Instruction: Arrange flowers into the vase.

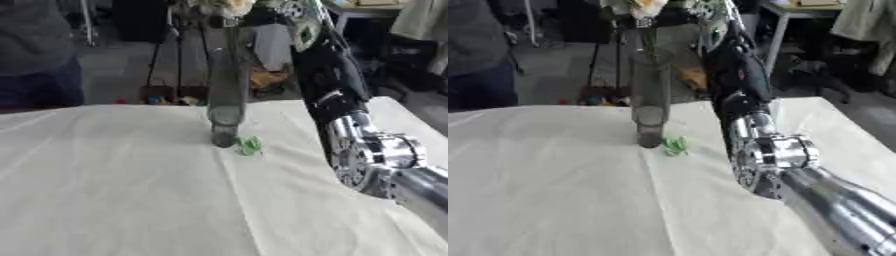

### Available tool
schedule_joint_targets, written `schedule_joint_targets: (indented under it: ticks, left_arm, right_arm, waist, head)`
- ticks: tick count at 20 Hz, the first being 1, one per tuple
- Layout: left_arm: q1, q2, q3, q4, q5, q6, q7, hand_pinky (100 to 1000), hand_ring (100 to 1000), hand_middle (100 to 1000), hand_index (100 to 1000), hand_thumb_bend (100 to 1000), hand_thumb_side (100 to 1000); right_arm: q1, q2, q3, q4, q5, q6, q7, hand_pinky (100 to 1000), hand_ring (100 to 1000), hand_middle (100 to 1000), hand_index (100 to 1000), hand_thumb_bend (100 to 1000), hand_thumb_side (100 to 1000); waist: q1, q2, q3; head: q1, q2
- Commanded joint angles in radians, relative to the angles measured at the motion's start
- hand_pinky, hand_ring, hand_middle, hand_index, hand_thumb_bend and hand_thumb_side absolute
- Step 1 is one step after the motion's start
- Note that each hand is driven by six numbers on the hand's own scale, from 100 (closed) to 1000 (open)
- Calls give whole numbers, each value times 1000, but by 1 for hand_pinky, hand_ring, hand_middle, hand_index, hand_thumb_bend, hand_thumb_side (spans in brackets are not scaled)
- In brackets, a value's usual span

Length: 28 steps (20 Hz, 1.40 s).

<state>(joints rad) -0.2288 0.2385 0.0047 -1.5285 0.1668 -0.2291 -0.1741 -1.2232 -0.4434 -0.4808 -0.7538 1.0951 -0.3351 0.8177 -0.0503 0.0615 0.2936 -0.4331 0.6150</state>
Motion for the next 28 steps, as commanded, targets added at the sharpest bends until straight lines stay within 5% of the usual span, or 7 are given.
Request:
schedule_joint_targets:
  ticks: [1, 28]
  left_arm:
    - [-12, 16, 9, -12, 0, -2, 4, 586, 684, 739, 822, 773, 850]
    - [-8, 15, 12, -10, 0, -2, 5, 585, 684, 739, 822, 776, 849]
  right_arm:
    - [-19, -20, -8, -18, 6, -44, 42, 1000, 1000, 1000, 1000, 644, 936]
    - [8, -25, -63, -38, -210, 134, 89, 1000, 998, 999, 1000, 542, 937]
  waist:
    - [8, -10, -2]
    - [6, -16, -9]
  head:
    - [1, -8]
    - [11, -10]
